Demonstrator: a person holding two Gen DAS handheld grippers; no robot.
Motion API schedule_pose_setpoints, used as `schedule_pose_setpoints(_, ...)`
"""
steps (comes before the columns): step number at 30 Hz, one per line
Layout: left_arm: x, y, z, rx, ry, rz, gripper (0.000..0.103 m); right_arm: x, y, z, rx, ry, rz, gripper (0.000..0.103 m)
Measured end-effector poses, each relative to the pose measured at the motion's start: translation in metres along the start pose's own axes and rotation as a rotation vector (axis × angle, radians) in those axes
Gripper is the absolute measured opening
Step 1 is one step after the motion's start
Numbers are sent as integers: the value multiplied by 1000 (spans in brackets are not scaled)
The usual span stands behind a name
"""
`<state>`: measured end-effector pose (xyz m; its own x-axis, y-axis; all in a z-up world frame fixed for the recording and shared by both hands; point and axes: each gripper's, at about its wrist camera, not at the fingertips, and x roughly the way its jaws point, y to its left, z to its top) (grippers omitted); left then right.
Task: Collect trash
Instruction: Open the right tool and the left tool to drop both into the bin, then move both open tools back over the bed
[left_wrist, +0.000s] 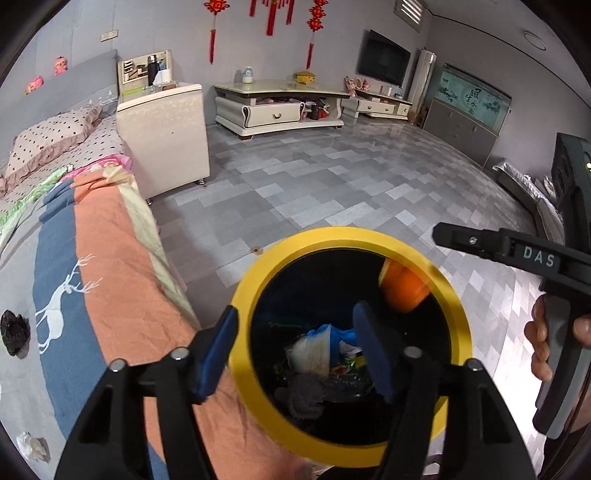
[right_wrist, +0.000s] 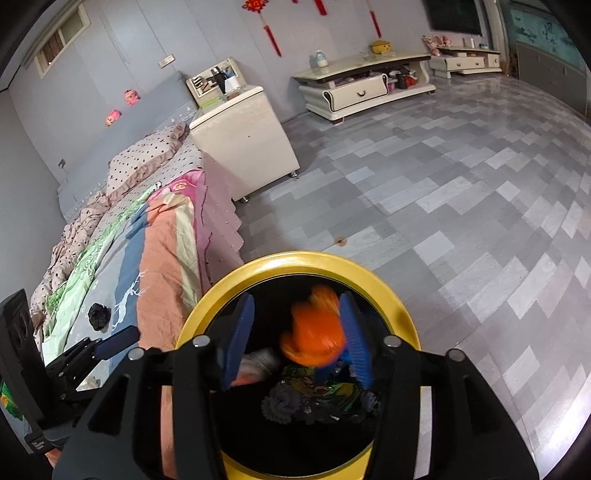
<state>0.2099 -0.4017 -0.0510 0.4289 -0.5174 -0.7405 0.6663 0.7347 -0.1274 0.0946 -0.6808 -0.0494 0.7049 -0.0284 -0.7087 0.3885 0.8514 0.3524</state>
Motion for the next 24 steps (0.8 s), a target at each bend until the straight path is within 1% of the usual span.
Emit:
schedule_pose_setpoints(1, -2, 3, -1, -5, -3, 4, 71, -1, 1, 0, 2, 2, 1, 53)
schedule_pose_setpoints(2, -6, 9, -2, -12, -7, 11, 73, -2, 2, 0, 3, 2, -1, 60)
schedule_pose_setpoints(3, -10, 15, -4, -19, -11, 19, 76, -2, 4, 1, 3, 3, -1, 65)
schedule_pose_setpoints(4, -14, 20, -5, -26, -16, 30, 80, -2, 3, 1, 3, 3, 2, 67)
schedule_pose_setpoints(6, -22, 30, -7, -34, -30, 53, 84, 0, 9, 1, 2, 13, 6, 76)
schedule_pose_setpoints(9, -38, 53, -13, -47, -54, 109, 88, 3, 24, 1, -3, 34, 24, 77)
schedule_pose_setpoints(15, -65, 105, -29, -117, -64, 178, 91, 10, 70, 0, -59, 48, 47, 79)
schedule_pose_setpoints(19, -84, 137, -45, -137, -73, 232, 91, 14, 111, 0, -118, 45, 75, 82)
schedule_pose_setpoints(21, -95, 158, -56, -157, -78, 263, 91, 16, 138, -1, -161, 43, 106, 82)
schedule_pose_setpoints(24, -112, 187, -72, -188, -80, 288, 91, 21, 174, -1, -220, 45, 143, 83)
